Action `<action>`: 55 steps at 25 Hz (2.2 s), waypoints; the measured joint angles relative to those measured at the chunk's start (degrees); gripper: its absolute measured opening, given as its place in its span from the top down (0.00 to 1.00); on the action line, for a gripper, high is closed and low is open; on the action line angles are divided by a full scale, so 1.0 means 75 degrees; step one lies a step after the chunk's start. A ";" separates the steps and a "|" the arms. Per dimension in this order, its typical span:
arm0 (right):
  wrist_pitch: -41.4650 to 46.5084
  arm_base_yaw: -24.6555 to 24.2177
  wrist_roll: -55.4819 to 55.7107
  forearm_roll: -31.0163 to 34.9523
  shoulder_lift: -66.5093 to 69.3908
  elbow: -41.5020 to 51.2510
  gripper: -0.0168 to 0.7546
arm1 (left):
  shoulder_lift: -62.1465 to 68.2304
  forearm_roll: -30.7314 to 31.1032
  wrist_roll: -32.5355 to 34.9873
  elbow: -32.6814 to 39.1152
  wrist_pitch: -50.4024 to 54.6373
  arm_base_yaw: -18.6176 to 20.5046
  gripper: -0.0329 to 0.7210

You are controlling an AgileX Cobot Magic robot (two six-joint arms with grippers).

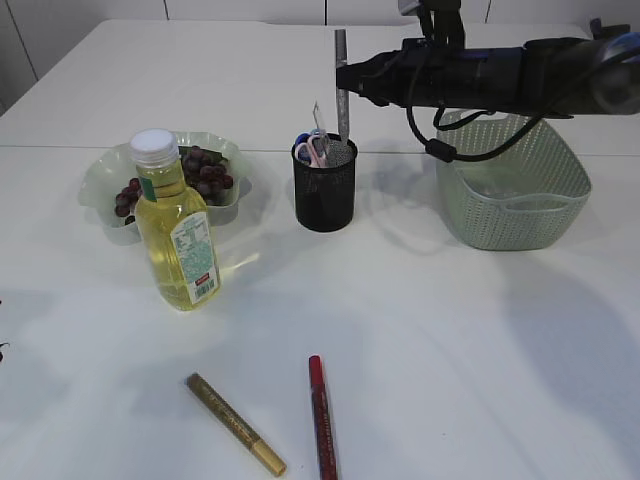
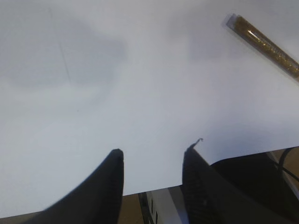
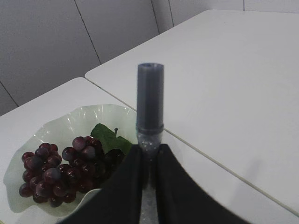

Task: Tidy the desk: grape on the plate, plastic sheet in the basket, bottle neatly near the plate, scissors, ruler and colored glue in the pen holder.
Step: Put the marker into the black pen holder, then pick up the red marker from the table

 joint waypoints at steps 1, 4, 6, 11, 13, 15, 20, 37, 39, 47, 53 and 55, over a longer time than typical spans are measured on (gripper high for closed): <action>0.0040 0.0000 0.0000 0.0000 0.0038 -0.0035 0.88 | 0.0000 0.0000 0.0000 0.0000 0.0000 0.0000 0.55; 0.0069 0.0000 0.0000 0.0000 0.0147 -0.0055 0.88 | 0.0000 0.0000 0.0000 0.0000 0.0000 0.0000 0.55; 0.0069 0.0000 0.0000 0.0000 0.0215 -0.0055 0.88 | 0.0000 0.0000 0.0000 0.0000 0.0000 0.0000 0.55; 0.0069 0.0000 0.0000 0.0000 0.0279 -0.0055 0.87 | 0.0000 0.0000 0.0000 0.0000 -0.0014 0.0000 0.55; 0.0069 0.0000 0.0000 0.0000 0.0279 -0.0055 0.83 | 0.0000 0.0000 0.0000 0.0000 -0.0030 0.0000 0.55; 0.0069 0.0000 0.0000 0.0000 0.0279 -0.0055 0.77 | 0.0000 0.0000 0.0000 0.0000 -0.0076 0.0000 0.55; 0.0219 0.0000 0.0000 0.0000 0.0279 -0.0055 0.63 | 0.0000 0.0000 0.0000 0.0000 -0.0141 0.0000 0.55; 0.1578 0.0111 1.0154 -0.7385 -0.1955 -0.0060 0.61 | 0.0000 0.0000 0.0000 0.0000 -0.0007 0.0000 0.55; 0.2098 0.0353 1.1412 -0.8602 -0.2360 -0.0060 0.61 | 0.0000 0.0000 0.0000 0.0000 -0.0007 0.0000 0.55; 0.3531 0.2413 1.4388 -1.1788 -0.3042 -0.0040 0.61 | 0.0000 0.0000 0.0000 0.0000 -0.0020 0.0000 0.55; 0.3692 0.3780 1.5665 -1.2652 -0.3045 0.0631 0.61 | 0.0000 0.0000 0.0000 0.0000 -0.0161 0.0000 0.55; 0.3692 0.4032 1.5954 -1.2680 -0.3058 0.1029 0.61 | 0.0000 0.0000 0.0000 0.0000 -0.0175 0.0000 0.55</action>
